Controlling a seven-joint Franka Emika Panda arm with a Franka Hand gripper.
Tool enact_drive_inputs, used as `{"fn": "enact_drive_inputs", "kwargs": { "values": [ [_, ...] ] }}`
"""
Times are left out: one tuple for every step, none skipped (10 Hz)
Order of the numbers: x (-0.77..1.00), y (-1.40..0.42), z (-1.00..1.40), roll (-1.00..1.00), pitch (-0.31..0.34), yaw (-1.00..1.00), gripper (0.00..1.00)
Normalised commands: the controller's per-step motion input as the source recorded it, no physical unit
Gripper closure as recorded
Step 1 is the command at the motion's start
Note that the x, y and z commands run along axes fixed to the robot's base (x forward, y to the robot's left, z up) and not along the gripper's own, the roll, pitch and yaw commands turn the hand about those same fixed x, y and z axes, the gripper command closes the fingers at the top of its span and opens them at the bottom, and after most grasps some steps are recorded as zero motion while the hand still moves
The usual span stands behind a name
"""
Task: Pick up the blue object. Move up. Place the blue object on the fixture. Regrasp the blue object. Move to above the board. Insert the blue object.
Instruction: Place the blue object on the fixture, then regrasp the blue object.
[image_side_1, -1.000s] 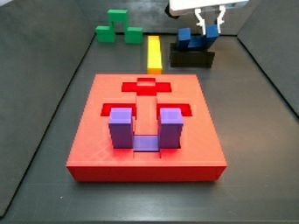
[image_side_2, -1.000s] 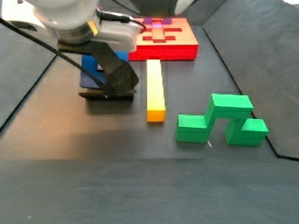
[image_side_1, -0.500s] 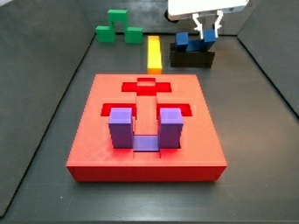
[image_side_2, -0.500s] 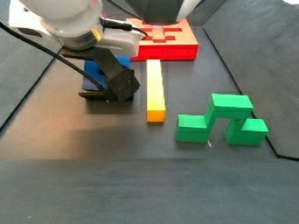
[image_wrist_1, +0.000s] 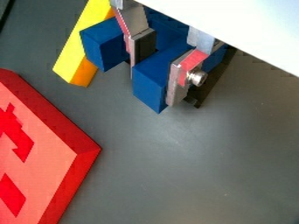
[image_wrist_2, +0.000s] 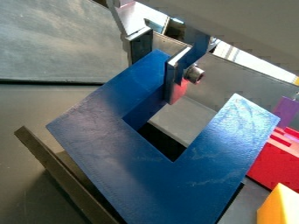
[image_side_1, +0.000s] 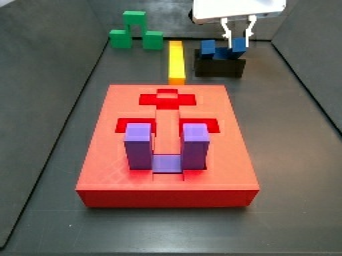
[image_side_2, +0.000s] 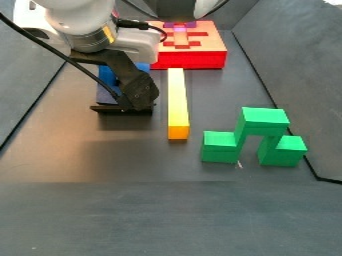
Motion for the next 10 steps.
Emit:
{"fn": "enact_drive_inputs", "kwargs": {
  "values": [
    [0.00,0.00,0.00,0.00,0.000,0.00,1.00],
    [0.00,0.00,0.00,0.00,0.000,0.00,0.00],
    [0.21,0.32,0.28,0.39,0.000,0.00,0.00],
    [0.03,0.22,0.17,0.89,0.117,0.00,0.00],
    [0.00,0.19,0.07,1.00,0.200,0.00,0.00],
    [0.00,0.13,0.00,1.00,0.151,0.00,0.00],
    [0.00,0.07,0.00,1.00,0.120,0.00,0.00],
    [0.00,0.00,-0.02,1.00,0.003,0.00,0.00],
    [0.00,0.00,0.00,0.94,0.000,0.01,0.00],
    [0.00,0.00,0.07,0.80,-0.146,0.03,0.00]
  ]
}}
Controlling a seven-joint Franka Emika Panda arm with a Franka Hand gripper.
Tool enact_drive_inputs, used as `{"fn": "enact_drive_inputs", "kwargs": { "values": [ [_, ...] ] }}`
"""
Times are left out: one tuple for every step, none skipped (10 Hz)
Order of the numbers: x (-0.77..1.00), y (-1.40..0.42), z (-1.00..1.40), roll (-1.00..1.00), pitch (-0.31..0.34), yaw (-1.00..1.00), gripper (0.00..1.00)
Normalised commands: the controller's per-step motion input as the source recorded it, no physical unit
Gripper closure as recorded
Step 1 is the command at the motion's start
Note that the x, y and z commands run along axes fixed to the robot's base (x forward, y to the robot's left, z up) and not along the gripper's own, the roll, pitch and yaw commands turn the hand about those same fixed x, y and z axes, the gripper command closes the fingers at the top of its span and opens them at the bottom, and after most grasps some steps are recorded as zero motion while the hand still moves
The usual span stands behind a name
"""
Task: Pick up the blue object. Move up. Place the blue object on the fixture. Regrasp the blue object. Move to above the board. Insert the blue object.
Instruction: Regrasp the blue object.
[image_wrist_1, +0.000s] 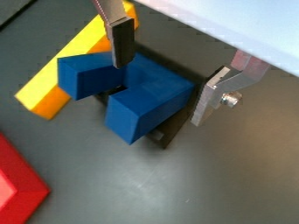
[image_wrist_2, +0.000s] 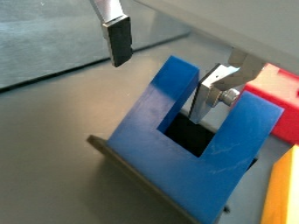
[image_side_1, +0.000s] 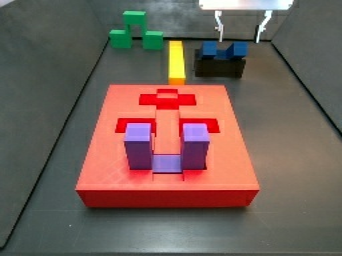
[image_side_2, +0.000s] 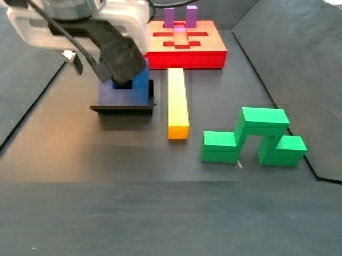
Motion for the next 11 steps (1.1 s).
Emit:
{"fn": "enact_drive_inputs", "kwargs": {
  "values": [
    [0.00,0.00,0.16,0.73,-0.186,0.03,0.00],
    [0.00,0.00,0.21,0.71,-0.171,0.04,0.00],
    [0.00,0.00,0.16,0.73,-0.149,0.08,0.00],
    [0.00,-0.04,0.10,0.76,-0.166,0.09,0.00],
    [-0.08,-0.18,0.00,0.94,-0.120,0.15,0.00],
    [-0.10,-0.19,0.00,1.00,-0.071,0.15,0.00],
    [-0.05,-0.21,0.00,1.00,-0.014,0.15,0.00],
    [-0.07,-0.29,0.00,1.00,0.000,0.19,0.00],
    [0.00,-0.32,0.00,1.00,0.000,0.18,0.00],
    [0.05,-0.33,0.00,1.00,0.000,0.19,0.00],
    [0.19,-0.31,0.00,1.00,0.000,0.21,0.00]
  ]
}}
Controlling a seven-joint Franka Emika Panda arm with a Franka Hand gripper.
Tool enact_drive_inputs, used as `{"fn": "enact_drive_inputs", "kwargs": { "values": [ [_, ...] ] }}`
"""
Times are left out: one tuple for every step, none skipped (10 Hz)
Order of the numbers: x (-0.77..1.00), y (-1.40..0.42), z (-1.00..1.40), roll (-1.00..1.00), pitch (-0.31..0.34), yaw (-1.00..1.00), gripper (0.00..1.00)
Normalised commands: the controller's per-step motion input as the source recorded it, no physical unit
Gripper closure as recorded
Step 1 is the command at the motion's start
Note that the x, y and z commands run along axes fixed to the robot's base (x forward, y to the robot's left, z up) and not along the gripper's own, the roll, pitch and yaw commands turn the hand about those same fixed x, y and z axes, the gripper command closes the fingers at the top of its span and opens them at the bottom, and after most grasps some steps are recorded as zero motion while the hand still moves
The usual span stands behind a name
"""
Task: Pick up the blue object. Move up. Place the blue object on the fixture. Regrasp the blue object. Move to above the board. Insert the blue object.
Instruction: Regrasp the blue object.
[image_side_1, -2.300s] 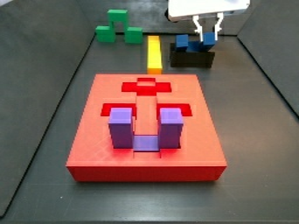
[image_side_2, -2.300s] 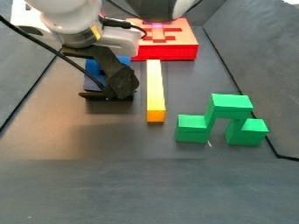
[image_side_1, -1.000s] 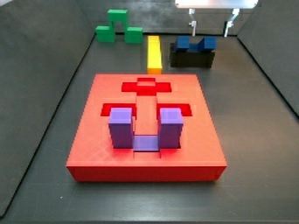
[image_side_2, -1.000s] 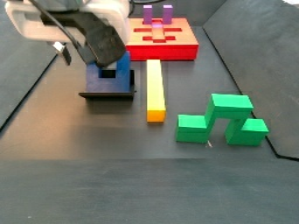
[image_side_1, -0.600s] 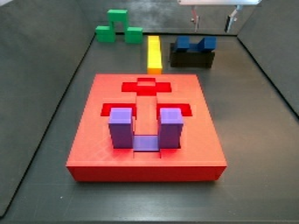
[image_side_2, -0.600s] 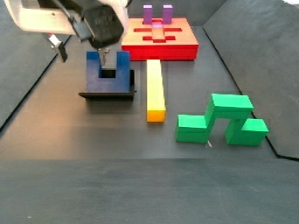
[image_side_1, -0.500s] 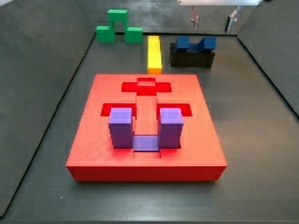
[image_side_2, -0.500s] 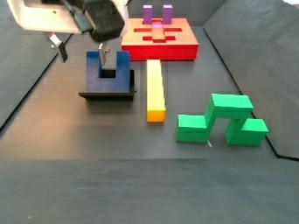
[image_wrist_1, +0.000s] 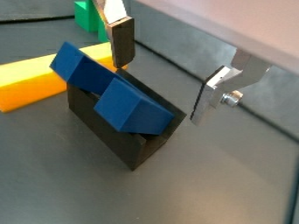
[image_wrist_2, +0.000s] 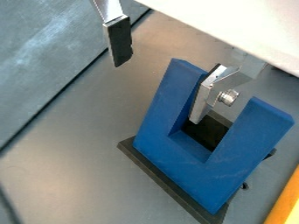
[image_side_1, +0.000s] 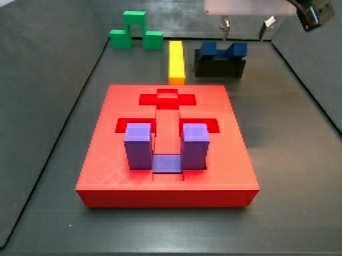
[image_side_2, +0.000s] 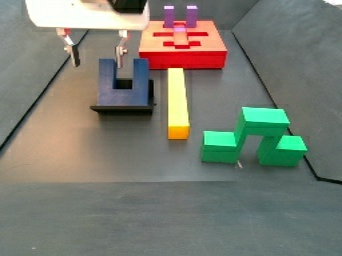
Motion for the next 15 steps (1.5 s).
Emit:
{"fn": "enact_drive_inputs", "kwargs": {
  "values": [
    [0.13,-0.27,0.00,1.00,0.000,0.19,0.00],
    [0.06,-0.26,-0.05,1.00,0.000,0.19,0.00],
    [0.03,-0.25,-0.09,1.00,0.000,0.17,0.00],
    [0.01,-0.21,-0.19,1.00,0.000,0.15,0.00],
    [0.10,-0.17,-0.33,0.97,0.000,0.12,0.00],
    [0.17,-0.13,-0.32,0.96,0.011,0.11,0.00],
    [0.15,-0.08,-0.35,0.94,0.046,0.09,0.00],
    [0.09,0.00,-0.30,0.83,0.117,0.02,0.00],
    [0.00,0.00,-0.13,0.53,0.086,0.00,0.00],
    [0.01,0.00,-0.01,0.32,0.034,0.00,0.00],
    [0.00,0.00,-0.06,0.21,0.000,0.00,0.00],
    [0.00,0.00,-0.17,0.38,0.000,0.03,0.00],
    [-0.01,0.00,-0.23,0.40,-0.006,0.05,0.00],
    [0.00,-0.02,-0.10,0.27,-0.011,0.05,0.00],
    [-0.05,0.00,0.00,0.13,-0.011,0.00,0.00]
  ]
}}
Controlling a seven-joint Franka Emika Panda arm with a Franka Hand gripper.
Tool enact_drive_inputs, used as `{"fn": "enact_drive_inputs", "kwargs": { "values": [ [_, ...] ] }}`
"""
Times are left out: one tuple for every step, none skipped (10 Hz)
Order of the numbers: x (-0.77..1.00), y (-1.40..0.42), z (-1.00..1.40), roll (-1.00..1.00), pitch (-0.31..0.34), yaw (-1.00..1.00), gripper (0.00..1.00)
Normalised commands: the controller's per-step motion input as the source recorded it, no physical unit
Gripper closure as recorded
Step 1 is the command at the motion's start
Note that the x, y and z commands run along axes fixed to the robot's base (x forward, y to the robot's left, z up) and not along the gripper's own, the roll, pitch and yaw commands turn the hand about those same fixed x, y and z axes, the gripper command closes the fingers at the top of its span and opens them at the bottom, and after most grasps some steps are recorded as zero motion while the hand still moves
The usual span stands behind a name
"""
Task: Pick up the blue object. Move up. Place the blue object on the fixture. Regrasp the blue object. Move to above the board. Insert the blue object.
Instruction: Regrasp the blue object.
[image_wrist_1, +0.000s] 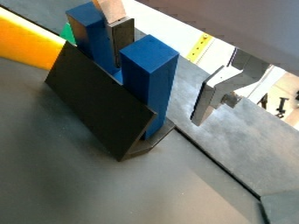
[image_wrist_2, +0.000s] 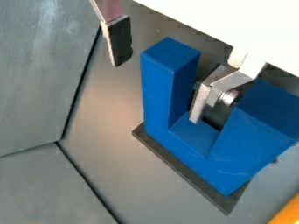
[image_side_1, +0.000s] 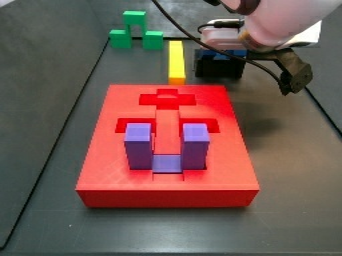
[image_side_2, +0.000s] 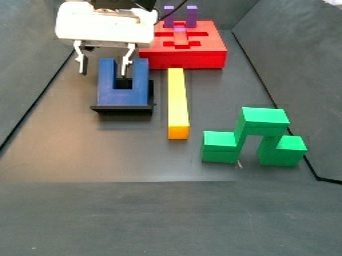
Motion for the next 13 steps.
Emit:
{"fn": "enact_drive_inputs", "kwargs": {
  "values": [
    [-0.06,0.00,0.00,0.11,-0.009,0.00,0.00],
    [-0.14,0.00,0.00,0.17,-0.051,0.00,0.00],
    [-0.13,0.00,0.00,0.19,-0.037,0.00,0.00],
    [-0.11,0.00,0.00,0.17,-0.040,0.00,0.00],
    [-0.03,0.00,0.00,0.07,-0.051,0.00,0.00],
    [0.00,0.00,0.00,0.01,0.000,0.00,0.00],
    [0.00,-0.05,0.00,0.08,0.000,0.00,0.00],
    [0.00,0.00,0.00,0.00,0.000,0.00,1.00],
    [0.00,0.00,0.00,0.00,0.000,0.00,1.00],
    [0.00,0.00,0.00,0.00,0.000,0.00,1.00],
    [0.00,0.00,0.00,0.00,0.000,0.00,1.00],
    [0.00,0.00,0.00,0.00,0.000,0.00,1.00],
    [0.00,0.00,0.00,0.00,0.000,0.00,1.00]
  ]
}}
